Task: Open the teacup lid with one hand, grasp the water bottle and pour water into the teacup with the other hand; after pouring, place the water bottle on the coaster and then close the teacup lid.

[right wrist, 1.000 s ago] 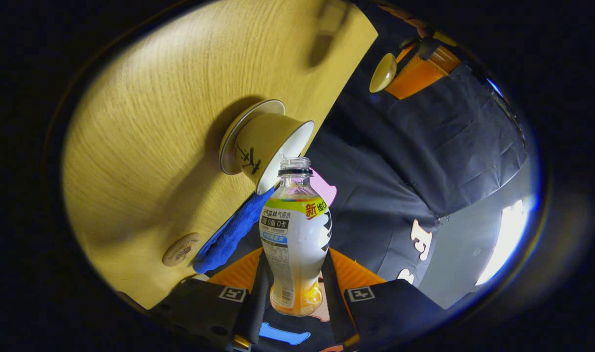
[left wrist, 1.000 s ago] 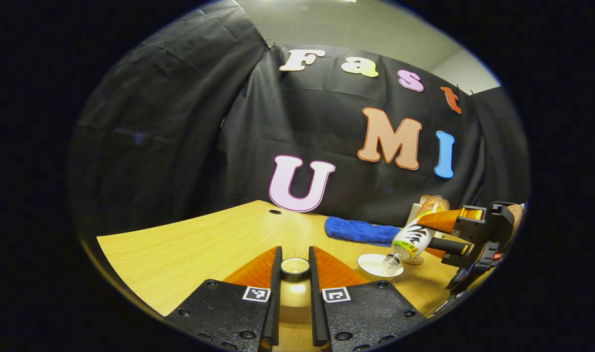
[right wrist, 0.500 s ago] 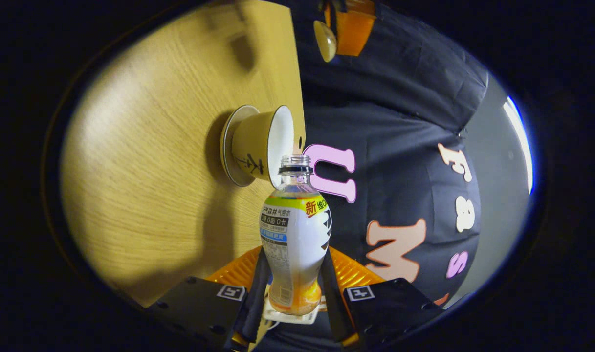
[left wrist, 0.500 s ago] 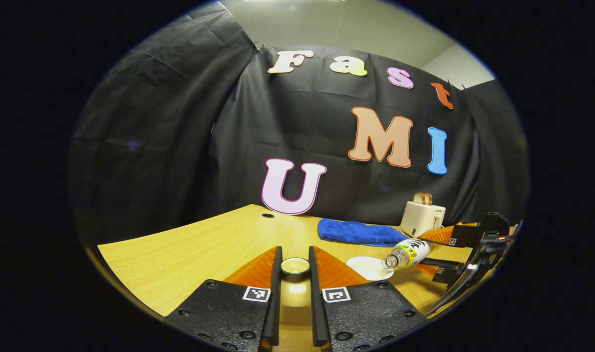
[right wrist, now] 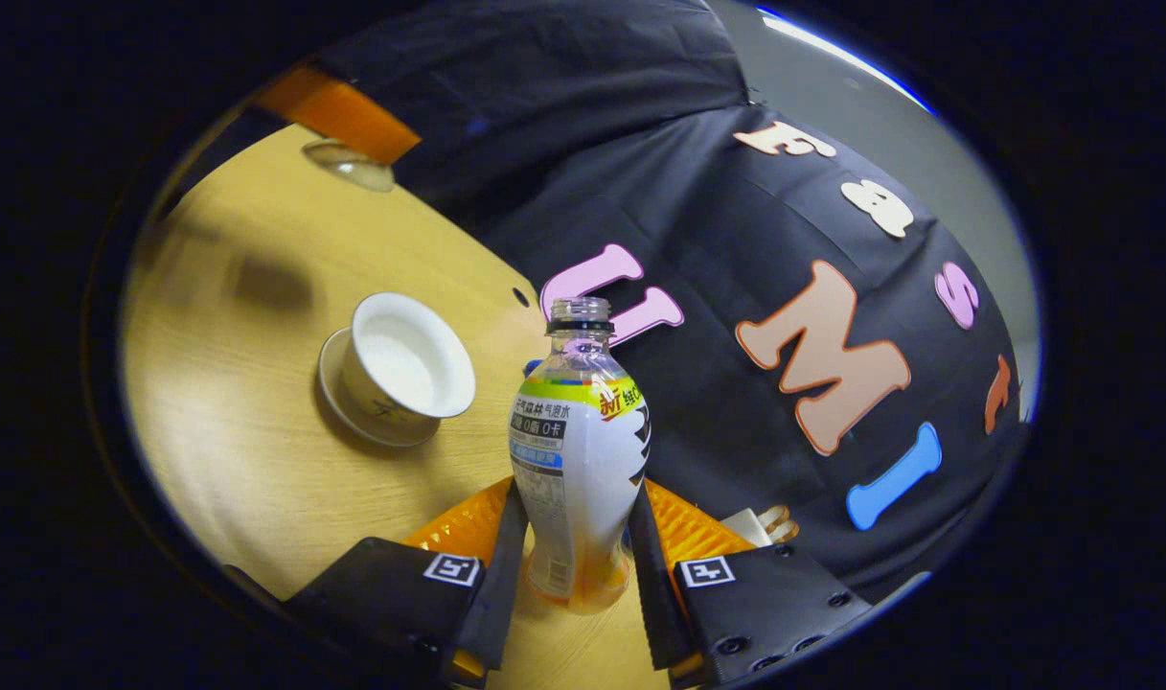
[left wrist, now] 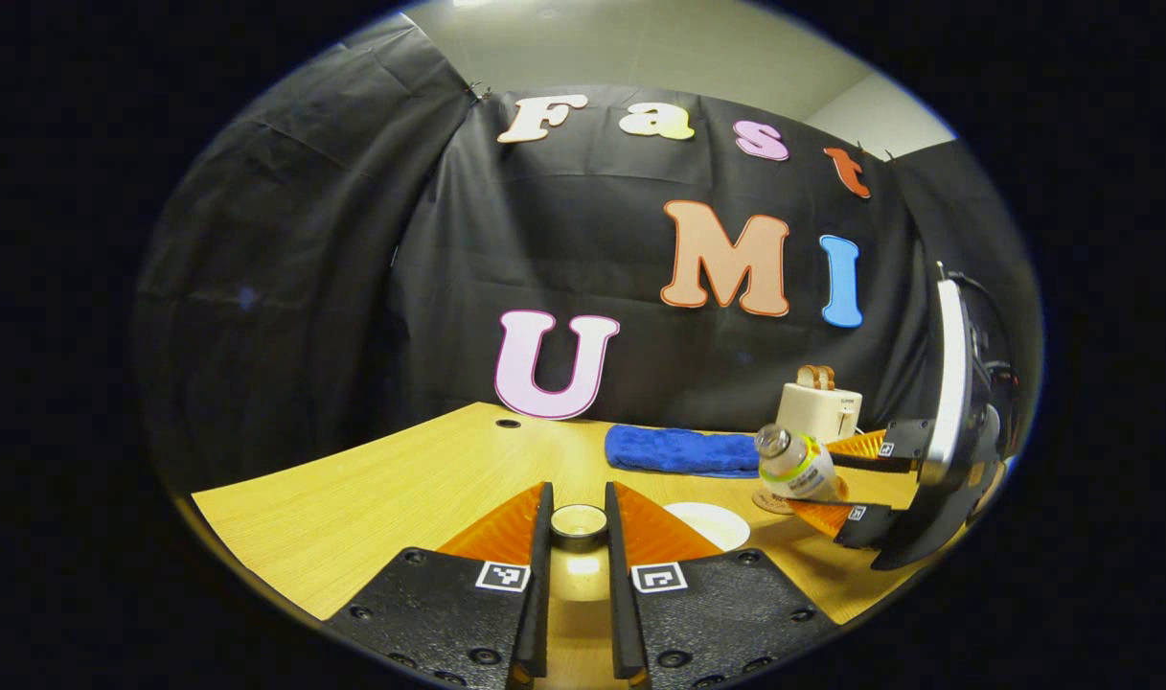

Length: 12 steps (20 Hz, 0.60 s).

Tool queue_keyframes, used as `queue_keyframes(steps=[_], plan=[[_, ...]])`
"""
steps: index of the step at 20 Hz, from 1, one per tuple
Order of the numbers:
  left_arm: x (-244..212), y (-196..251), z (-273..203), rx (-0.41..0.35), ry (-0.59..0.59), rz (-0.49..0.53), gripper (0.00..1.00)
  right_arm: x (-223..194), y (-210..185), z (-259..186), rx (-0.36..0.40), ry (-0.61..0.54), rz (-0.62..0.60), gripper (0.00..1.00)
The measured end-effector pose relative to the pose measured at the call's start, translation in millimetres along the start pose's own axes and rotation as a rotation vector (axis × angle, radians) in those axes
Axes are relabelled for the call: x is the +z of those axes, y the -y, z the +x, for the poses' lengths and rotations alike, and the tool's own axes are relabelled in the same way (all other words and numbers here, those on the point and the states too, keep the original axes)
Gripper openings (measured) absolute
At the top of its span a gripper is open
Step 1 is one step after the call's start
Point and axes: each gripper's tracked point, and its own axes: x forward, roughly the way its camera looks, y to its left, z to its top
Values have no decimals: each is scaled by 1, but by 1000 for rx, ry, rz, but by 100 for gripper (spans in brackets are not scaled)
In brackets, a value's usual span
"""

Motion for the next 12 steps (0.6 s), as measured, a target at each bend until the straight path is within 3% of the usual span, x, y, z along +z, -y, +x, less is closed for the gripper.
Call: queue_keyframes(steps=[3,5,12], plan=[[4,12,2,-21,6,-2,24,-3,25,6,-20,-1,202,63],[6,18,2,-37,9,10,24,-8,39,10,-29,2,335,59],[6,32,0,-64,1,32,24,-25,81,36,-83,39,690,62]])
